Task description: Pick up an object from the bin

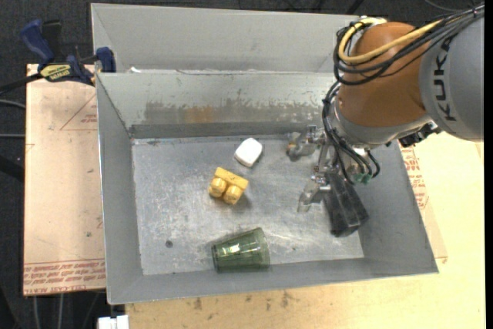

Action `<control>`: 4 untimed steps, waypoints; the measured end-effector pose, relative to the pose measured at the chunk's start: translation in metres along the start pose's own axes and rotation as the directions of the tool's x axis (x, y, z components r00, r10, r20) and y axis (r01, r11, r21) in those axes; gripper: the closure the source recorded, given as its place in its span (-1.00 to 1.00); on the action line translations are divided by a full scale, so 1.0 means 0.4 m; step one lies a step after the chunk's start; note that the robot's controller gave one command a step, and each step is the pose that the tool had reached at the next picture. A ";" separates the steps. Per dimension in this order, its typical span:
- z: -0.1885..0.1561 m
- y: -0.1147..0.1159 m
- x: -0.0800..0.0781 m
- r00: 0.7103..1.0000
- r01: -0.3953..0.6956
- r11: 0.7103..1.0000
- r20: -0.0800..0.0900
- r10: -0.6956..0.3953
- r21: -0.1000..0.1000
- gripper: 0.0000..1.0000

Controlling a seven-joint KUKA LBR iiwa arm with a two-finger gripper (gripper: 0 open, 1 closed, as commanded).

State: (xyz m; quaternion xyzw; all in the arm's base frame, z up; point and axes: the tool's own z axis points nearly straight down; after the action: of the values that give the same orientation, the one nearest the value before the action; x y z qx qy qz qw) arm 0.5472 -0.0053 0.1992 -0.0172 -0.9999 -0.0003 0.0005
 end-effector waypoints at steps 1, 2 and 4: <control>0.039 0.109 0.055 0.995 0.100 0.995 0.001 -0.100 0.002 -1.00; 0.140 0.147 0.039 0.997 0.071 0.997 0.012 -0.071 -0.004 -1.00; 0.292 0.180 -0.021 0.991 -0.135 0.991 0.001 0.135 0.000 -1.00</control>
Offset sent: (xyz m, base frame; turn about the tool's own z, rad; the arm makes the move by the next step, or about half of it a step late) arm -0.0033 0.0379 -0.1292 0.2455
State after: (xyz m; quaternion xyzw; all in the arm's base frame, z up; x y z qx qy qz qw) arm 0.5579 0.0663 0.0823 -0.0848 -0.9964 -0.0003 -0.0002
